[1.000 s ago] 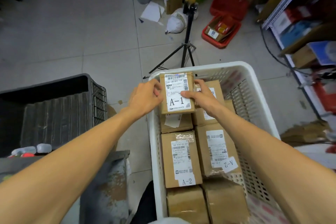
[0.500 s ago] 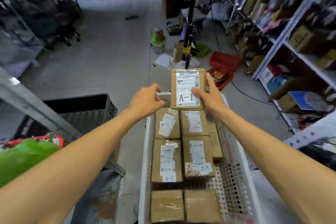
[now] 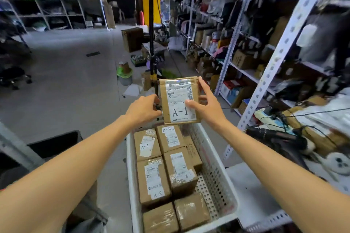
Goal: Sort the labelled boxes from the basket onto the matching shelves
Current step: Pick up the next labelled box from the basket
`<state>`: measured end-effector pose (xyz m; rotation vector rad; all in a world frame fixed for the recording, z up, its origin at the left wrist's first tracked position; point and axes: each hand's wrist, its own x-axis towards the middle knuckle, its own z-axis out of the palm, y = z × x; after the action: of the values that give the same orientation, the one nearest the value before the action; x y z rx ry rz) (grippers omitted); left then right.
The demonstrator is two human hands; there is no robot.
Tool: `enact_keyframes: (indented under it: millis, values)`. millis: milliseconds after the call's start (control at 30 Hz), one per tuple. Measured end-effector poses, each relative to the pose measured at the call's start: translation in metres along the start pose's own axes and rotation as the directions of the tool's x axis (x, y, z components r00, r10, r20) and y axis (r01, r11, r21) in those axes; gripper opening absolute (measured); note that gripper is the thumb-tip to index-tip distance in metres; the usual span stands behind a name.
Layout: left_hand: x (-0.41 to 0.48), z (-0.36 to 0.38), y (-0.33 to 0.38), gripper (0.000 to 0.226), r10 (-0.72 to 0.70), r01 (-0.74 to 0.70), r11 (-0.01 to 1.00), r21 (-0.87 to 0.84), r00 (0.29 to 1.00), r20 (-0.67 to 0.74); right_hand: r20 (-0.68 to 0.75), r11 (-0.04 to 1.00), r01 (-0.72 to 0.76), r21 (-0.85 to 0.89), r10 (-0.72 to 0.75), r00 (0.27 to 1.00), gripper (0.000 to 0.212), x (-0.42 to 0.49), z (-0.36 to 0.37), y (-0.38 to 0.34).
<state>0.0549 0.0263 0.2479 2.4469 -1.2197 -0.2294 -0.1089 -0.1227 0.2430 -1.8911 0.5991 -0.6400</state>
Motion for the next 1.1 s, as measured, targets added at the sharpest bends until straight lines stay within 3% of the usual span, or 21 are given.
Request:
enact_keyframes:
  millis: [300, 433, 600, 1100]
  values:
    - [-0.035, 0.019, 0.027, 0.036, 0.212, -0.208, 0.977, -0.039, 0.965, 0.153, -0.222, 0.985, -0.155, -0.072, 0.135, 0.966, 0.087, -0.110, -0.028, -0.005]
    - [-0.047, 0.036, 0.057, 0.030, 0.316, -0.320, 0.947, -0.023, 0.917, 0.245, -0.283, 0.978, -0.191, -0.083, 0.161, 0.945, 0.085, -0.161, -0.043, -0.005]
    - [-0.063, 0.064, 0.096, 0.039, 0.419, -0.423, 0.904, -0.052, 0.857, 0.300, -0.363, 0.974, -0.213, -0.081, 0.171, 0.916, 0.084, -0.203, -0.072, -0.003]
    - [-0.131, 0.091, 0.195, 0.029, 0.524, -0.531, 0.843, -0.083, 0.776, 0.352, -0.514, 0.974, -0.217, -0.069, 0.152, 0.844, 0.084, -0.320, -0.143, -0.004]
